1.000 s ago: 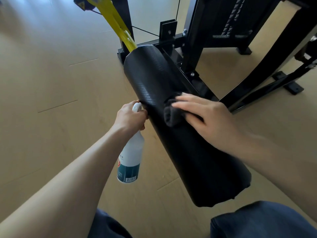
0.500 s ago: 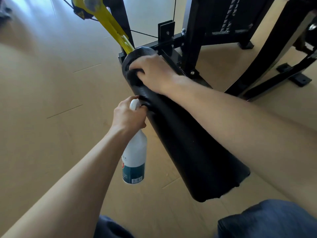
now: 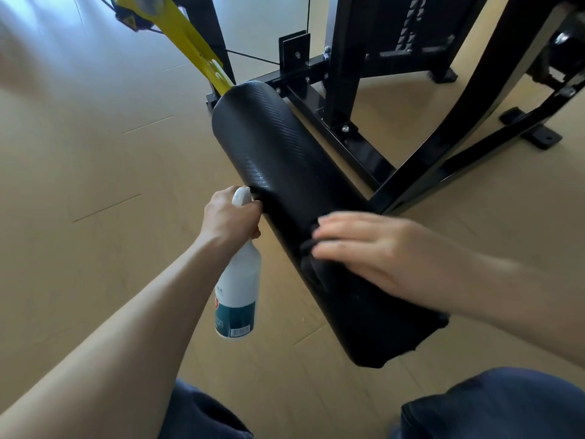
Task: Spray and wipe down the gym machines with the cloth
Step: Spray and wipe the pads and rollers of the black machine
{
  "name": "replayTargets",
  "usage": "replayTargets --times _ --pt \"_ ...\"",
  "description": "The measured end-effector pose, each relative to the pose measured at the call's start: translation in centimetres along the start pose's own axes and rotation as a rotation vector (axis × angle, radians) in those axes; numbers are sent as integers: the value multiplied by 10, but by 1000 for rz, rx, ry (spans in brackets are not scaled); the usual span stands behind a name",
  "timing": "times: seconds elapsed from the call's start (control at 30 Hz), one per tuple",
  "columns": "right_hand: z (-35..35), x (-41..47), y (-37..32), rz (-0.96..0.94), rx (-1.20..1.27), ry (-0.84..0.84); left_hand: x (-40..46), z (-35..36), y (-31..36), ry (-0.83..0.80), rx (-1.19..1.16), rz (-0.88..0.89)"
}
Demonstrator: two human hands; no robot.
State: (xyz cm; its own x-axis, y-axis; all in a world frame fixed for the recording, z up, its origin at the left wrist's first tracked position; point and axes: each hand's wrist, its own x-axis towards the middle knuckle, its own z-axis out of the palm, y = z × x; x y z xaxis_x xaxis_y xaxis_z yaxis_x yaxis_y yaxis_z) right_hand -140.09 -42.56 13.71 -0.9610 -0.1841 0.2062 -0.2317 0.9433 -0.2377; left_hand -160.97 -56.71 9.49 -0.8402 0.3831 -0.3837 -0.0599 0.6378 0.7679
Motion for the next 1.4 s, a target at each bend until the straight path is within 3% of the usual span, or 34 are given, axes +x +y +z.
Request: replayTargets --times 0.13,0.27,0.33,0.43,0.63,0.8,0.87,0.93,0.97,1.03,1.13,1.23,1.4 --pt "6 96 53 -24 37 -5 2 2 -4 -19 -43 -32" --pt "5 187 90 250 103 42 5 3 -5 -8 -62 -49" --pt "10 204 93 367 182 129 4 3 -6 -7 -71 -53" --pt "15 189 76 364 205 181 0 5 -3 -21 -94 -54" --pt "-6 77 20 146 195 -34 -1 6 -5 -37 -75 -22" --pt "-4 -17 -45 -250 -94 -396 3 2 -7 -32 -37 -34" --pt "-4 -45 -67 -314 -25 -562 2 0 -6 -30 -14 -35" --pt "-20 -55 -73 -190 234 -600 1 -2 -2 6 2 -20" --pt "-32 -53 -71 -79 367 -547 0 -3 0 38 8 -8" --pt "-54 -39 -55 148 551 -253 -3 -7 7 120 10 31" --pt "-57 -13 -12 484 635 149 -12 -12 19 193 -34 167" --pt "-23 -1 16 638 586 183 -24 -12 31 178 52 253" --pt "5 25 27 545 431 299 -35 -4 35 145 3 91"
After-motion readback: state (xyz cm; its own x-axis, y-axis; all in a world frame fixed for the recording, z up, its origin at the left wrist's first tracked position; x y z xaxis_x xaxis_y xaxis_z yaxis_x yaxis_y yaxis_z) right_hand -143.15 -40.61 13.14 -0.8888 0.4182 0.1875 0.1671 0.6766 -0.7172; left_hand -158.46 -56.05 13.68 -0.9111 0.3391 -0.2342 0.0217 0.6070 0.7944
